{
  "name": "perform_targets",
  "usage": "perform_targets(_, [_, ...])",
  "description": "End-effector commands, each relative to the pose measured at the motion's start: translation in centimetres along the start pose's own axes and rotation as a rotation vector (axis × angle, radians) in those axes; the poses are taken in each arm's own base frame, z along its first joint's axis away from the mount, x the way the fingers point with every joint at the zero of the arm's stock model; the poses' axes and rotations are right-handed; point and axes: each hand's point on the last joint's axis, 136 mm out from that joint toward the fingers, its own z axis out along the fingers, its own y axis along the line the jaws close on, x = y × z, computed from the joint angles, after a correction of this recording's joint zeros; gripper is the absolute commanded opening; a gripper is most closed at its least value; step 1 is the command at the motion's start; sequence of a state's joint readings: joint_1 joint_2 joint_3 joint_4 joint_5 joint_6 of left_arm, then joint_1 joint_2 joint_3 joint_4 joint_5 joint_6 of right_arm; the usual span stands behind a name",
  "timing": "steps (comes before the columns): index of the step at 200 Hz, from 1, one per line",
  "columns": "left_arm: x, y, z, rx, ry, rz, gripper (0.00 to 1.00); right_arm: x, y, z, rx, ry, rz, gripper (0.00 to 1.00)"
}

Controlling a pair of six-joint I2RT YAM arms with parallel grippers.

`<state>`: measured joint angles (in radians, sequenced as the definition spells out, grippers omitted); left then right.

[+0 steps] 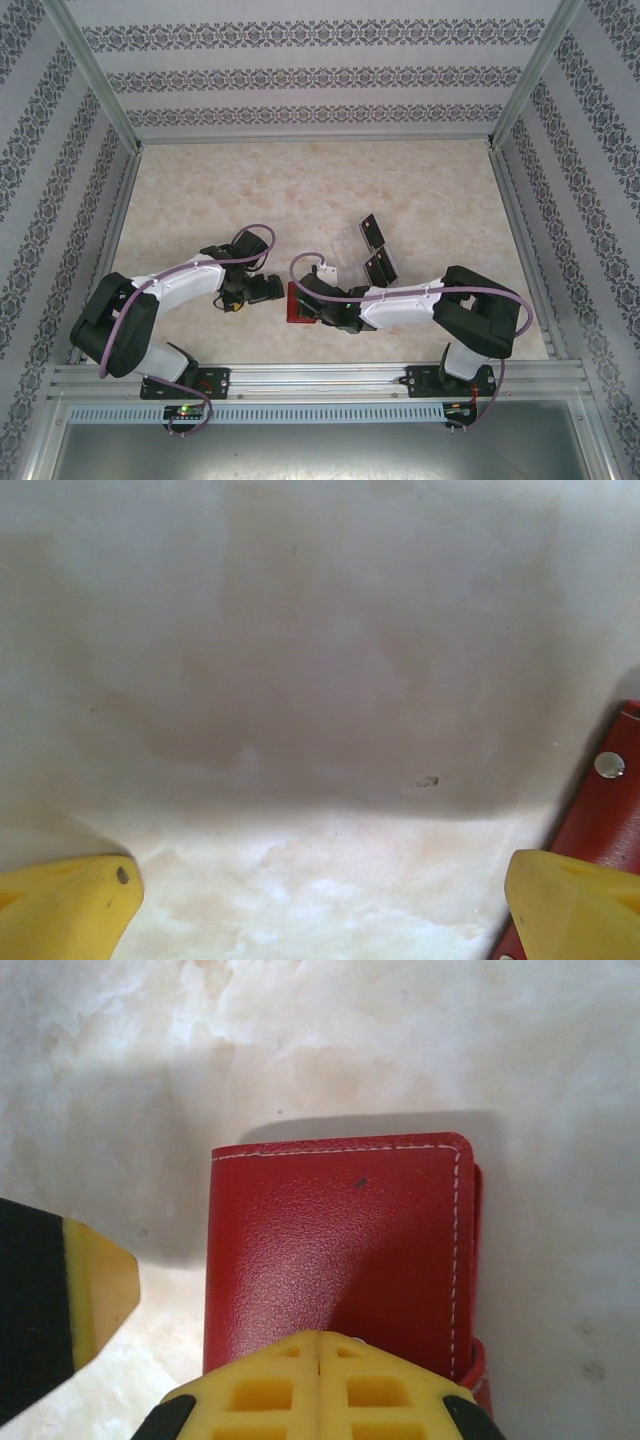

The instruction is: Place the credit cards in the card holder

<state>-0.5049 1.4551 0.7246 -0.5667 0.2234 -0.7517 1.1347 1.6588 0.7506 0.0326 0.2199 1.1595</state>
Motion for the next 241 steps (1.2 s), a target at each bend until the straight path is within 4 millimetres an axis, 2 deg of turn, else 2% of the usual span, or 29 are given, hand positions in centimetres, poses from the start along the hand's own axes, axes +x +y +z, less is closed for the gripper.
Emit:
perform_targets(1, [2.2,3.0,1.9,-0.121,0.078,0.010,0.98,6.6,-13.9,-2.1,0.482,0.286,-0.138,0.00])
perform_targets(55, [2.1,2.9,2.2,-0.121,0.086,0.016,0.98,5.7,-11.9,-1.6,0.442,0.277,-0.159,0.00])
perform_targets(67, [2.1,2.9,2.3,-0.121,0.088,0.016,0.98,5.6,-11.5,-1.4,0.436,0.278,-0.167,0.06])
perform_targets(107, [2.3,3.0,2.4,-0.121,0.090,0.017,0.98,5.1,-10.4,-0.9,0.417,0.276,-0.175,0.19])
perform_targets(180, [2.2,2.9,2.5,-0.114,0.091,0.017,0.98,4.0,-8.5,-0.8,0.368,0.259,-0.180,0.27])
perform_targets(201, [2.2,2.9,2.6,-0.115,0.091,0.014,0.98,4.0,-8.5,-0.8,0.367,0.258,-0.180,0.28])
perform_targets(224, [2.2,2.8,2.6,-0.115,0.090,0.012,0.98,5.3,-10.3,-0.1,0.410,0.287,-0.165,0.28])
perform_targets(241, [2.2,2.9,2.6,-0.118,0.093,0.012,0.98,5.9,-10.8,0.0,0.413,0.290,-0.150,0.28])
